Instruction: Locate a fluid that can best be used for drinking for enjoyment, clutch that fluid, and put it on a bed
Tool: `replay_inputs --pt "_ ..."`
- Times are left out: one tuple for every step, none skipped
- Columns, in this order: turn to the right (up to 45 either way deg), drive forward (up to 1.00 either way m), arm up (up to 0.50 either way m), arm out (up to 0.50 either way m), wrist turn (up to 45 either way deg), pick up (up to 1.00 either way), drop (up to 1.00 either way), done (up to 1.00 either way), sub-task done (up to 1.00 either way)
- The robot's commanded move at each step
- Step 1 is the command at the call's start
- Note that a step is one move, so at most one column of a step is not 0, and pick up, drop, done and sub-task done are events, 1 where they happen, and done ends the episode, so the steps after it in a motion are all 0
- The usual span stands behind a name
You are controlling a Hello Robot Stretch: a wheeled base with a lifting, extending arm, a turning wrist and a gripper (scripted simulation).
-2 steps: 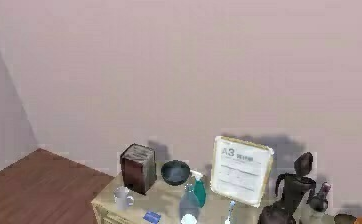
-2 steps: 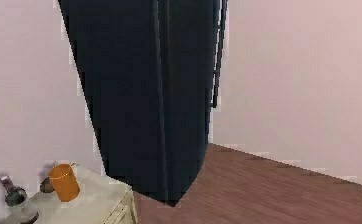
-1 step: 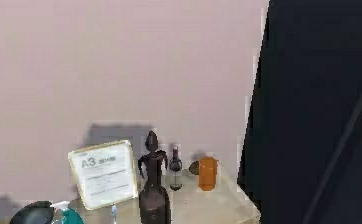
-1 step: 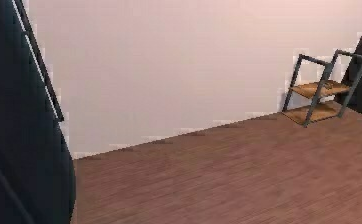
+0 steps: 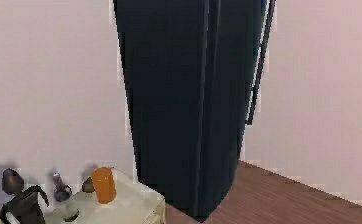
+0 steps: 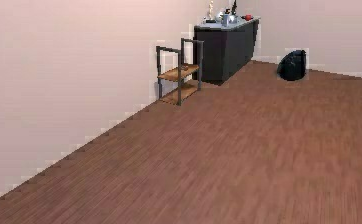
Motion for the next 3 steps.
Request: replay_inputs --pt "0.0 0.55 0.0 0.0 0.0 0.0 0.0 0.0 0.0" --pt "-45.0 0.0 0.0 0.0 0.0 0.0 0.0 0.0 0.0" --pt "-45.0 0.0 0.0 0.0 0.0 0.0 0.0 0.0 0.0"
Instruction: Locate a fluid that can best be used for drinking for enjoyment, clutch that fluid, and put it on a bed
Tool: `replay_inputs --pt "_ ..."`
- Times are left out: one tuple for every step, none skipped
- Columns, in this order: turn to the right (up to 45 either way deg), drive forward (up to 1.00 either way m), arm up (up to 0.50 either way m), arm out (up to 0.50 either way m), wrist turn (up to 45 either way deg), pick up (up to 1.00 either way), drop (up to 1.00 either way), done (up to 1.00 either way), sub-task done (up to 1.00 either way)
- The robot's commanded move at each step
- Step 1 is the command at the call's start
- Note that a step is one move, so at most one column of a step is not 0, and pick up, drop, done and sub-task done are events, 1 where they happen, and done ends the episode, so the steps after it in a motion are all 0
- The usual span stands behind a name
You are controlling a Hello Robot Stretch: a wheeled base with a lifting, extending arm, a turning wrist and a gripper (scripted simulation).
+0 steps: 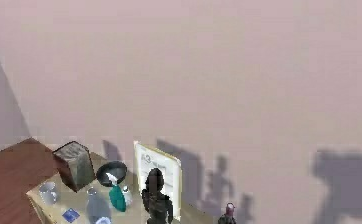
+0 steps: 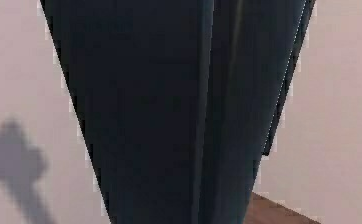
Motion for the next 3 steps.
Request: replay_inputs --pt "-45.0 0.0 0.0 0.0 0.0 0.0 0.0 0.0 0.0" --pt "-24.0 0.0 0.0 0.0 0.0 0.0 0.0 0.0 0.0" --pt "0.0 0.0 0.5 0.0 0.0 0.0 0.0 0.0 0.0"
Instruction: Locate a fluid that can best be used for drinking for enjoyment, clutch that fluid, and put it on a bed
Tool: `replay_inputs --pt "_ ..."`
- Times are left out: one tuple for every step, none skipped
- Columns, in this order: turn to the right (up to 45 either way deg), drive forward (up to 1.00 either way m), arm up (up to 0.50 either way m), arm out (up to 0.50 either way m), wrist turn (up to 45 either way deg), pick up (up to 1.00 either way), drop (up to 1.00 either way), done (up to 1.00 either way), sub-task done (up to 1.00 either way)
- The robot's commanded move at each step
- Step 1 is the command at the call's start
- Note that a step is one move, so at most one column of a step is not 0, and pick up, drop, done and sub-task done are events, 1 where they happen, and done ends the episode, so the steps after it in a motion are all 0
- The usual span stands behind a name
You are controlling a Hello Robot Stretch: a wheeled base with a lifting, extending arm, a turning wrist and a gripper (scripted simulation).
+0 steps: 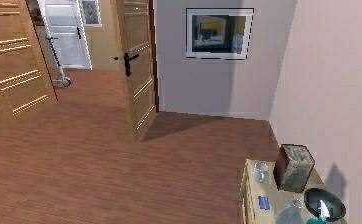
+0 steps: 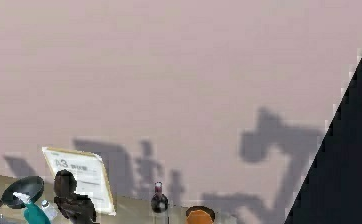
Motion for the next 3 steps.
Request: replay_inputs --pt "0.0 0.0 0.04 0.0 0.0 0.0 0.0 0.0 0.0" --pt "0.0 0.0 0.0 0.26 0.0 0.0 0.0 0.0 0.0" --pt "0.0 0.0 0.0 0.0 45.0 0.0 0.0 0.0 0.0"
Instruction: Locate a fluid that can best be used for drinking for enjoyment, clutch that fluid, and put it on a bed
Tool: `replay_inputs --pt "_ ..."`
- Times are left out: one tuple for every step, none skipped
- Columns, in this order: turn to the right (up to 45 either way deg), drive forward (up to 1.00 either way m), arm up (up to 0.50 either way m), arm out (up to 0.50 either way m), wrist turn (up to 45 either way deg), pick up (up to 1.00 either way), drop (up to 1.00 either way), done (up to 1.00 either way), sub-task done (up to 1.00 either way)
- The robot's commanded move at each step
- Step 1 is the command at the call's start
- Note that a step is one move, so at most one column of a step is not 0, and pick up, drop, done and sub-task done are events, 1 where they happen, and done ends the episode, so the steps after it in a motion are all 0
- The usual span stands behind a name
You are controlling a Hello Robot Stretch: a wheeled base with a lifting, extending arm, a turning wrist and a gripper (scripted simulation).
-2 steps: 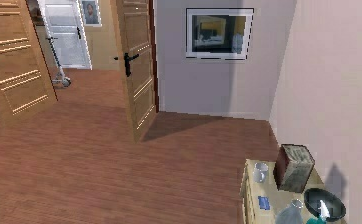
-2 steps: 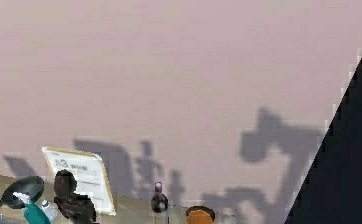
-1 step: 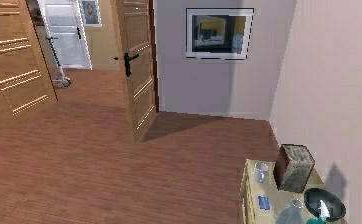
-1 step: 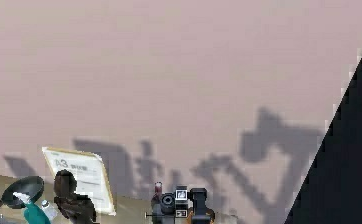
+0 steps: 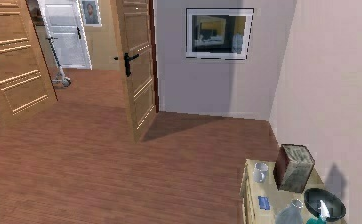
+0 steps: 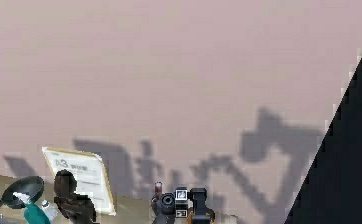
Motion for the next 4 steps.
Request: replay_inputs --pt "0.0 0.0 0.0 0.0 45.0 0.0 0.0 0.0 0.0" --pt "0.0 0.0 0.0 0.0 45.0 0.0 0.0 0.0 0.0" --pt "0.0 0.0 0.0 0.0 27.0 0.0 0.0 0.0 0.0" --pt "0.0 0.0 0.0 0.0 0.0 1.0 0.0 0.0 0.0"
